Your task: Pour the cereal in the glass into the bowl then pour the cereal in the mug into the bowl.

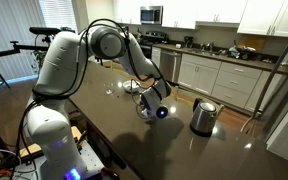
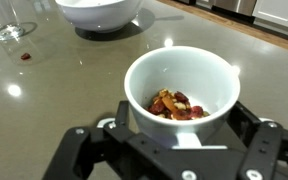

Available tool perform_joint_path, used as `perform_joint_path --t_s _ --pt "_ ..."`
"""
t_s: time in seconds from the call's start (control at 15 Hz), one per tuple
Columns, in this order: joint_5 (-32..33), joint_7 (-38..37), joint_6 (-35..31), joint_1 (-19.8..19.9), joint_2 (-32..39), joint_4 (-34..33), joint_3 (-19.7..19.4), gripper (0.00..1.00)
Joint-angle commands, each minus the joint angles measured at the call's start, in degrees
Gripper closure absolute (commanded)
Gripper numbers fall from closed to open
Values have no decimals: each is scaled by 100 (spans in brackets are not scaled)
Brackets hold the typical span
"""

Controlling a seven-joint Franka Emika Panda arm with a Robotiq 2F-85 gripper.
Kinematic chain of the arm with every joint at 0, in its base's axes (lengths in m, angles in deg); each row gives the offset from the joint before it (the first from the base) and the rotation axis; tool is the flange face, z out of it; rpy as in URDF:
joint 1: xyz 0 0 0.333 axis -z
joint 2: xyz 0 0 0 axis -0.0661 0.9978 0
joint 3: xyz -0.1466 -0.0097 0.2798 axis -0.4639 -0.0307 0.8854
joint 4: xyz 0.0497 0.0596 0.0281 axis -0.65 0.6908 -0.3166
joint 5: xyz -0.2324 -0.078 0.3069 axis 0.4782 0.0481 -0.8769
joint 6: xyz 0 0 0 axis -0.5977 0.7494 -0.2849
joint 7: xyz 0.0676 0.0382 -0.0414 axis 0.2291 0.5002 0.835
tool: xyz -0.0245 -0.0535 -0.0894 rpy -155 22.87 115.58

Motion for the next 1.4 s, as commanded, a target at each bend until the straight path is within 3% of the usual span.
perform_joint_path --t_s 0.0,0.8,1.27,1.33 --pt "-192 203 389 137 214 -119 26 0" --pt "-184 147 889 106 536 -324 70 0" --pt "-67 70 850 82 491 -292 39 0" --pt "-49 64 837 81 472 -280 27 6"
